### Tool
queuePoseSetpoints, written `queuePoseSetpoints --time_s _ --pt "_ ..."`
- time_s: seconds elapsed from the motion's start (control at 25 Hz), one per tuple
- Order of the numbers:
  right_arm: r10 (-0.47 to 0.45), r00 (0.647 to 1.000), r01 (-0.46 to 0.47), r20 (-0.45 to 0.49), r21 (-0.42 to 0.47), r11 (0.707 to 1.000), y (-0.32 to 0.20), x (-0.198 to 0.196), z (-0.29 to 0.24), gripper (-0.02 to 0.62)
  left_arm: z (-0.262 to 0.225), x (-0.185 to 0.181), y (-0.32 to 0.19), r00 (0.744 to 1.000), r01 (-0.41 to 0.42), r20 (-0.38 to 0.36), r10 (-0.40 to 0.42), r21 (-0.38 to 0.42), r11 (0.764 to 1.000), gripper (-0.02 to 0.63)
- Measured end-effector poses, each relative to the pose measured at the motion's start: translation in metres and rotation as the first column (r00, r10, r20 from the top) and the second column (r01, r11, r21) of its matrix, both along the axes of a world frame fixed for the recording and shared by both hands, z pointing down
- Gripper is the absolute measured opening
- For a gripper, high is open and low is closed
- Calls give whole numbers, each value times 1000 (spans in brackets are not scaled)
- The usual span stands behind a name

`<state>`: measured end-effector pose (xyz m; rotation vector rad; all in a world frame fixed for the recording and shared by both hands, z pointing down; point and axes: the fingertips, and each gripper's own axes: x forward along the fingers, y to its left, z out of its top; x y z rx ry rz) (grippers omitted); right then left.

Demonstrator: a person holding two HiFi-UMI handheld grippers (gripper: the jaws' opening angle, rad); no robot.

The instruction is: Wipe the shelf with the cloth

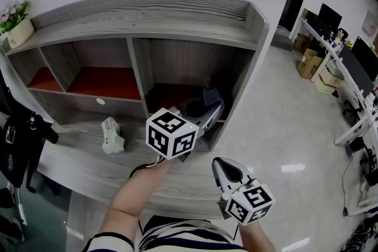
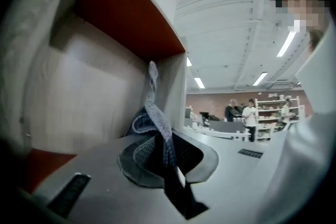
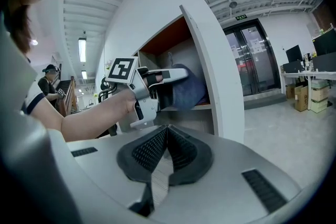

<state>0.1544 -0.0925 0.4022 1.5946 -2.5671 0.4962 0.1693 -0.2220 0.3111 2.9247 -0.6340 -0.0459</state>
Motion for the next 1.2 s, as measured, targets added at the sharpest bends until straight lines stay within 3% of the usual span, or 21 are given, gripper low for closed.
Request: queuePoseSetpoints --time_s 0.08,0.2,0.32,0.4,0.52,0.64,0.88,1.0,1.12,1.2 --pt "-16 1000 16 1 1 1000 -2 -3 1 26 -20 -26 -10 986 150 -80 -145 65 987 35" --pt "-49 999 49 7 3 999 -6 -12 2 26 -43 -62 -14 946 293 -182 -269 118 949 35" --pt "-85 996 85 11 7 996 -8 -22 1 26 -60 -85 -12 921 381 -174 -349 211 900 35" --pt "-106 994 106 15 7 994 -8 -27 1 26 -70 -95 -10 903 429 -141 -405 291 855 35" --pt "-131 991 131 23 9 991 -10 -31 2 26 -85 -105 -7 862 490 -95 -498 413 768 35" --pt "-152 988 151 29 12 988 -11 -35 4 26 -97 -112 -2 805 531 -69 -589 527 664 35" --pt "-165 986 164 36 13 986 -12 -32 3 26 -121 -128 2 693 592 -110 -712 650 477 35" --pt "-164 986 163 36 10 987 -12 -28 3 26 -127 -134 0 620 579 -86 -780 722 380 35" --pt "-160 987 160 34 5 987 -11 -24 4 26 -131 -139 -6 524 549 -61 -850 787 282 35" --pt "-156 987 156 34 4 988 -10 -20 5 26 -132 -141 -11 471 519 -48 -881 823 233 35"
